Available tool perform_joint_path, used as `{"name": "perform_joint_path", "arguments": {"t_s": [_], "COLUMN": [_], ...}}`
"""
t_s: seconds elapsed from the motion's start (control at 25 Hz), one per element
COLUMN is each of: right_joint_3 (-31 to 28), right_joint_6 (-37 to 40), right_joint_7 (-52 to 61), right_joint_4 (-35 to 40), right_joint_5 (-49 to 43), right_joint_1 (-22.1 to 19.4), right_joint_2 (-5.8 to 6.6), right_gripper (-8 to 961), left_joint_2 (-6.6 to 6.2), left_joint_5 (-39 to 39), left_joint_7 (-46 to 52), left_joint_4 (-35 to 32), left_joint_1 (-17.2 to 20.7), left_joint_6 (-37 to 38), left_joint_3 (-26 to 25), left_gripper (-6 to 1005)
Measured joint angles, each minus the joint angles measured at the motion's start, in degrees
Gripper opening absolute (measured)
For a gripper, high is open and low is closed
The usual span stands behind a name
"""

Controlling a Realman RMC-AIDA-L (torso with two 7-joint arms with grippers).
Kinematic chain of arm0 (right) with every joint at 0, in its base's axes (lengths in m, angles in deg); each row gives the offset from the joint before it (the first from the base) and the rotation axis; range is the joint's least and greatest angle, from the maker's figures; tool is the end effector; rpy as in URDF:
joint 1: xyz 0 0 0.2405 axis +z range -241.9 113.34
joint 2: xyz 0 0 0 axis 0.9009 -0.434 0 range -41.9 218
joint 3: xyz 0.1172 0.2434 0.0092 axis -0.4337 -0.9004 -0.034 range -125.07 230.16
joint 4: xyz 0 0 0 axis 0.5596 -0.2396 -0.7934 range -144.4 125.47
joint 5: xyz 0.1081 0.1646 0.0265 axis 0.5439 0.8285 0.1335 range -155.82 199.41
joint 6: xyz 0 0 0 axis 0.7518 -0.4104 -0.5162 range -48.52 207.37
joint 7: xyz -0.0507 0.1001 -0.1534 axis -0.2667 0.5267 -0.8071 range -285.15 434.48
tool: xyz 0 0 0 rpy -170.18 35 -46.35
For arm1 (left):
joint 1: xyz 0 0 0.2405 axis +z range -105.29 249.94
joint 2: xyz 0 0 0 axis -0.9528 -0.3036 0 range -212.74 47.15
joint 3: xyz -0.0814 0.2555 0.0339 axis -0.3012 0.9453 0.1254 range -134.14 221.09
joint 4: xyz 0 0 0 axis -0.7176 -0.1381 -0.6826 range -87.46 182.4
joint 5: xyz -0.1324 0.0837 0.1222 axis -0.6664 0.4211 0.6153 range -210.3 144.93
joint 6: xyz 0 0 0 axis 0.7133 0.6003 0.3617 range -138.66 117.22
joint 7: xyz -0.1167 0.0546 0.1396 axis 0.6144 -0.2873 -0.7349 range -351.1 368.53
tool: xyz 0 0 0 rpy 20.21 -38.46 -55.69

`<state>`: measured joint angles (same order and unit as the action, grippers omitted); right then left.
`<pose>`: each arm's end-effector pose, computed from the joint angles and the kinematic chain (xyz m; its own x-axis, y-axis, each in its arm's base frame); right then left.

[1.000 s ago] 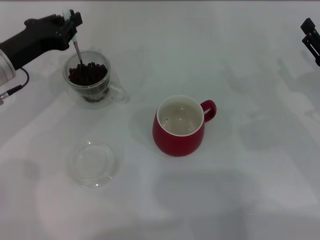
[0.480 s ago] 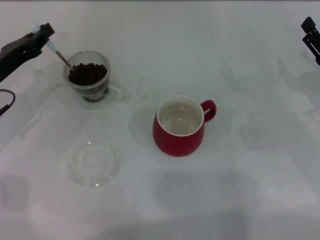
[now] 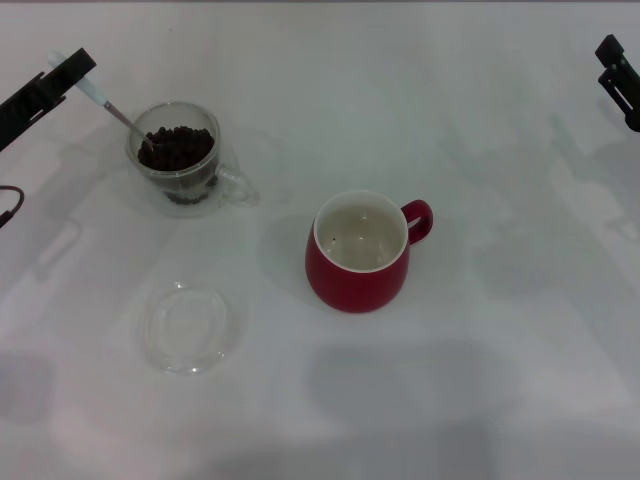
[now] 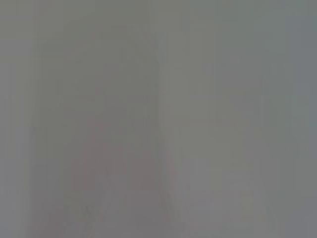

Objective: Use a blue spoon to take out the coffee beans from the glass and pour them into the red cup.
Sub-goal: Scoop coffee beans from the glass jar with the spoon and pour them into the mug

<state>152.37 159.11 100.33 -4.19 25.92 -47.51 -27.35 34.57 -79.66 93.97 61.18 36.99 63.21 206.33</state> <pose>0.3508 0.3213 0.0126 0.6332 0.0626 -0.7715 -0.7322 -0.2745 -0.6233 -0.3025 0.3931 -0.0267 0.1301 0.4804 0.8673 0.9433 -0.3295 0.0410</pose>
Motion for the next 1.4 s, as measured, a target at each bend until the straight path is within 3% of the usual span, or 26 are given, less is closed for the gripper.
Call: {"name": "perform_joint_path", "arguments": {"t_s": [0.56, 0.96, 1.2, 1.4], "right_joint_3": [-0.1, -0.2, -0.3, -0.1], "right_joint_6": [-0.2, -0.2, -0.2, -0.2], "right_joint_7": [0.1, 0.1, 0.1, 0.1], "right_joint_4": [-0.3, -0.6, -0.6, -0.6], "right_joint_5": [0.0, 0.0, 0.0, 0.0], "right_joint_1": [-0.3, -0.3, -0.3, -0.5], "right_joint_2": [0.00, 0.00, 0.00, 0.00], "right_gripper": [761, 761, 761, 761], "left_joint_2": [-0.07, 0.12, 0.26, 0.55], "left_joint_5": [-1.8, -3.9, -1.6, 4.7], "left_joint_7": [7.7, 9.5, 9.4, 9.1], "left_joint_4": [-0.8, -1.5, -5.5, -7.2], "left_joint_1": [0.6, 1.5, -0.1, -3.7], "left_joint_6": [2.3, 8.2, 11.4, 12.5], "left_joint_3": [-0.3, -0.1, 0.1, 0.1], "left_gripper": [136, 136, 136, 135]}}
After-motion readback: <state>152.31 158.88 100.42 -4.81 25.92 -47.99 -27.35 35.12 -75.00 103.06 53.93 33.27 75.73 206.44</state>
